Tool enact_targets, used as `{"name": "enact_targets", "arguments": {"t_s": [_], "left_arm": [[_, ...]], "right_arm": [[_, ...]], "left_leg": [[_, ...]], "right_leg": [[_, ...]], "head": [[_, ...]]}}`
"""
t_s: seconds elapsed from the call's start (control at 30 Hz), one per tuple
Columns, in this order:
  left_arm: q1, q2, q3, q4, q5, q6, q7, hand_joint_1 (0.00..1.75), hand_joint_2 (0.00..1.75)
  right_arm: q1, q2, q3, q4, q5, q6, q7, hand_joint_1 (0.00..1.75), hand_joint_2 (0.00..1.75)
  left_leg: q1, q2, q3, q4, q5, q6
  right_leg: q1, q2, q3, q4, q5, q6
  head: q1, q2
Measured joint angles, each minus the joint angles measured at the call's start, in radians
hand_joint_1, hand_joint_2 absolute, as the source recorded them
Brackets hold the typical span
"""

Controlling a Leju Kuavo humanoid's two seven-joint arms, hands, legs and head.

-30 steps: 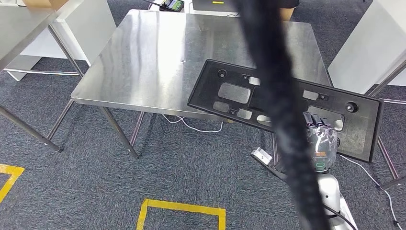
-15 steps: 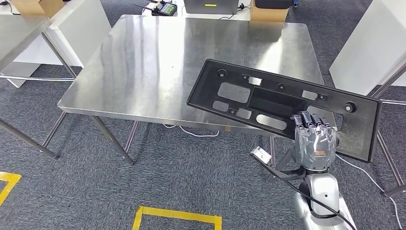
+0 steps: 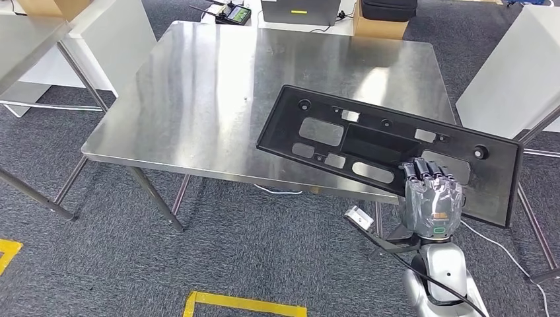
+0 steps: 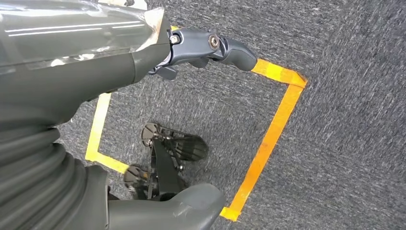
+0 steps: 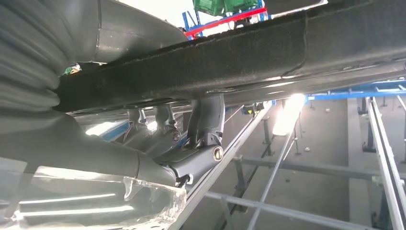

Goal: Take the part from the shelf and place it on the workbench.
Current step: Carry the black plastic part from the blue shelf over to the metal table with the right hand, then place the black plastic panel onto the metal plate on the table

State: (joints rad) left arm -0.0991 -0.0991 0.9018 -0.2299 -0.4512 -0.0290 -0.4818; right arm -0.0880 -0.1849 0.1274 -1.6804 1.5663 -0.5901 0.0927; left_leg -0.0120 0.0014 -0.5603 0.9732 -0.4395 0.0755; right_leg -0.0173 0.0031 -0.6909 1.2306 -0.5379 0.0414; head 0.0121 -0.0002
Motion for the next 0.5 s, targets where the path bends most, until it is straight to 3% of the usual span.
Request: {"name": "enact_targets", "arguments": {"t_s": [0.07, 0.1, 0.13, 0.27, 0.33, 0.4, 0.43, 0.47, 0.5], "left_arm": [[0.000, -0.001, 0.000, 0.000, -0.001, 0.000, 0.000, 0.00, 1.75], [0.000, -0.001, 0.000, 0.000, -0.001, 0.000, 0.000, 0.00, 1.75], [0.000, 0.000, 0.000, 0.000, -0.001, 0.000, 0.000, 0.00, 1.75], [0.000, 0.000, 0.000, 0.000, -0.002, 0.000, 0.000, 0.00, 1.75], [-0.001, -0.001, 0.000, 0.000, -0.003, 0.000, 0.000, 0.00, 1.75], [0.001, -0.001, 0.000, 0.000, -0.004, 0.000, 0.000, 0.00, 1.75], [0.003, -0.001, 0.000, 0.000, -0.004, 0.000, 0.000, 0.00, 1.75], [0.004, -0.002, 0.000, 0.000, -0.005, 0.000, 0.000, 0.00, 1.75], [0.005, -0.002, 0.000, 0.000, -0.006, 0.000, 0.000, 0.00, 1.75]], "right_arm": [[0.002, -0.001, -0.001, 0.000, 0.000, 0.000, 0.000, 1.75, 1.75], [0.003, -0.001, -0.001, -0.001, 0.000, 0.000, 0.000, 1.75, 1.75], [0.005, -0.002, -0.001, -0.002, 0.000, 0.000, 0.000, 1.75, 1.75], [0.009, -0.002, -0.002, -0.011, 0.000, 0.002, 0.000, 1.75, 1.75], [0.009, -0.002, -0.002, -0.015, 0.001, 0.003, 0.000, 1.75, 1.75], [0.009, -0.001, -0.002, -0.016, 0.002, 0.007, 0.000, 1.75, 1.75], [0.010, -0.001, -0.002, -0.016, 0.002, 0.009, 0.000, 1.75, 1.75], [0.010, -0.001, -0.002, -0.016, 0.002, 0.012, 0.000, 1.75, 1.75], [0.010, -0.001, -0.002, -0.016, 0.002, 0.014, 0.000, 1.75, 1.75]], "left_leg": [[0.002, -0.002, 0.014, 0.009, -0.019, -0.012], [0.001, -0.003, 0.018, 0.015, -0.029, -0.019], [0.000, -0.003, 0.020, 0.020, -0.037, -0.026], [0.005, -0.002, 0.019, 0.037, -0.057, -0.045], [0.012, -0.003, -0.017, 0.118, -0.095, -0.058], [0.018, -0.003, -0.100, 0.259, -0.145, -0.067], [0.020, -0.003, -0.137, 0.311, -0.153, -0.069], [0.023, -0.003, -0.160, 0.328, -0.142, -0.070], [0.025, -0.003, -0.161, 0.304, -0.110, -0.070]], "right_leg": [[-0.008, -0.006, 0.052, -0.134, 0.071, 0.022], [-0.010, -0.008, 0.076, -0.187, 0.093, 0.022], [-0.009, -0.009, 0.091, -0.216, 0.102, 0.016], [-0.010, -0.004, 0.105, -0.225, 0.094, -0.016], [-0.014, -0.003, 0.116, -0.227, 0.087, -0.030], [-0.012, -0.003, 0.124, -0.227, 0.079, -0.040], [-0.011, -0.001, 0.128, -0.227, 0.075, -0.043], [-0.011, 0.000, 0.132, -0.226, 0.071, -0.043], [-0.012, 0.002, 0.138, -0.226, 0.067, -0.042]], "head": [[0.001, 0.000], [0.003, 0.000], [0.004, 0.000], [0.004, 0.000], [0.001, 0.000], [-0.001, 0.000], [-0.001, 0.000], [-0.002, 0.000], [-0.002, 0.000]]}}
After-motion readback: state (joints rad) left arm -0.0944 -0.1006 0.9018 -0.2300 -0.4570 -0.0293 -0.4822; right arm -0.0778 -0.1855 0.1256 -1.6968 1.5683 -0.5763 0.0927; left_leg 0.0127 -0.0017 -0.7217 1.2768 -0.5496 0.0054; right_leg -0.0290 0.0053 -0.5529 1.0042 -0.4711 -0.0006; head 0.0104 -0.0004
